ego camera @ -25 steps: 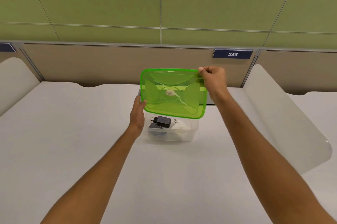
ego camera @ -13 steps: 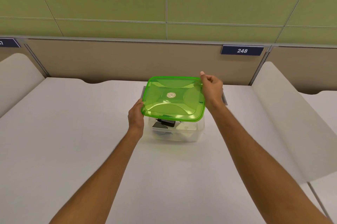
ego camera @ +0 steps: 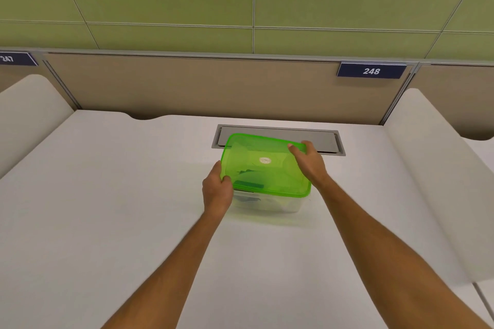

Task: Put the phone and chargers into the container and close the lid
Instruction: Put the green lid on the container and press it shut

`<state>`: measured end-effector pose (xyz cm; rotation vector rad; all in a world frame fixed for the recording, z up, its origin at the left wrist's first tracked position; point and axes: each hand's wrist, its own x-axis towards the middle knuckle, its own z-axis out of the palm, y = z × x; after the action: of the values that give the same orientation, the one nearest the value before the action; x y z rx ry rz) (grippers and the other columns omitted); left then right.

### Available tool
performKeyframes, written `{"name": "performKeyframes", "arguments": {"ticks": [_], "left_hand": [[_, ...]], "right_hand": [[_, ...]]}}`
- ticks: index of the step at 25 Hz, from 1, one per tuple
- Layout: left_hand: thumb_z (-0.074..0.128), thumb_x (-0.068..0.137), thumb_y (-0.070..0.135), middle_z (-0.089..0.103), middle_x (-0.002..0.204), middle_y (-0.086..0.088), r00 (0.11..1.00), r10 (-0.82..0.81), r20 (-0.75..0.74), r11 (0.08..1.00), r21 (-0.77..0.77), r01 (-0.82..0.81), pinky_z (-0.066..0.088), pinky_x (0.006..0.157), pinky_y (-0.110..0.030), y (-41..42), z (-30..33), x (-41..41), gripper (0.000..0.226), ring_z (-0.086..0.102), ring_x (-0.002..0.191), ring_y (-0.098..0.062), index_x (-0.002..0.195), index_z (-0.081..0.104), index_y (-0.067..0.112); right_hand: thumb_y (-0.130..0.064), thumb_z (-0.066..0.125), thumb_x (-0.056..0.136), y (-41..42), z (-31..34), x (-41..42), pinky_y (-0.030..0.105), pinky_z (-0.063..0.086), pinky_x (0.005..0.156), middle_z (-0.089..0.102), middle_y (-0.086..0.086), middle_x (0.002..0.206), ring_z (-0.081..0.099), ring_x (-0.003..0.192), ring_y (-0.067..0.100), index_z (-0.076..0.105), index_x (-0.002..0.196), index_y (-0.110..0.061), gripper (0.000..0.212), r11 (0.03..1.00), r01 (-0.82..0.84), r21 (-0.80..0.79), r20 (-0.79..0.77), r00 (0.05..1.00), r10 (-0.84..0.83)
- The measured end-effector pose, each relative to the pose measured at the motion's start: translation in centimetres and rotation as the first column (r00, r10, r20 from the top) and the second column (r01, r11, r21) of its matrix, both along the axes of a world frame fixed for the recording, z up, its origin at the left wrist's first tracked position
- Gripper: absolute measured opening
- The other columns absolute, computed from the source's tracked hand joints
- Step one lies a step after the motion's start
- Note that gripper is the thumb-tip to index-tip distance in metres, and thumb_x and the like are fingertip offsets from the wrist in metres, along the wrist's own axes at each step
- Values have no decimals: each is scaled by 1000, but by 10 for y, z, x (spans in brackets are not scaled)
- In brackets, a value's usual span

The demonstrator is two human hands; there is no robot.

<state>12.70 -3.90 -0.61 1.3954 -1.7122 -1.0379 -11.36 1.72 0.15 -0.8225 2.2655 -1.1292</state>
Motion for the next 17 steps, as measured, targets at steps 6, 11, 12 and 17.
{"name": "performKeyframes", "arguments": {"ticks": [6,11,12,17], "left_hand": [[44,79,1,63,82,-13,993,-8,114,1000,-23,10,42,63,-36,8,-15,-5,37,57,75,-35,111,56,15],[48,82,3,65,89,-12,989,1,150,1000,-27,4,41,66,-32,9,-29,-8,36,58,80,-34,116,55,13],[48,83,4,65,89,-12,988,7,151,1000,-21,-4,40,66,-32,9,-31,-9,34,58,80,-34,115,55,13],[54,90,15,66,84,-3,994,93,63,995,11,-94,43,66,-32,1,-32,-10,20,60,77,-27,108,64,14]], "right_hand": [[-58,50,88,-1,-24,-8,43,40,103,52,17,138,46,128,37,40,140,-17,67,993,-13,119,-34,999,17],[-51,45,93,-7,-32,-10,44,39,100,50,17,141,47,126,39,39,139,-11,61,985,-17,169,-147,988,42],[-51,44,94,-9,-32,-10,45,40,99,50,18,140,47,125,40,40,138,-10,60,982,-12,189,-187,981,48],[-52,38,94,-21,-29,-7,47,42,93,45,21,136,46,121,42,44,133,-11,58,953,49,298,-322,945,53]]}}
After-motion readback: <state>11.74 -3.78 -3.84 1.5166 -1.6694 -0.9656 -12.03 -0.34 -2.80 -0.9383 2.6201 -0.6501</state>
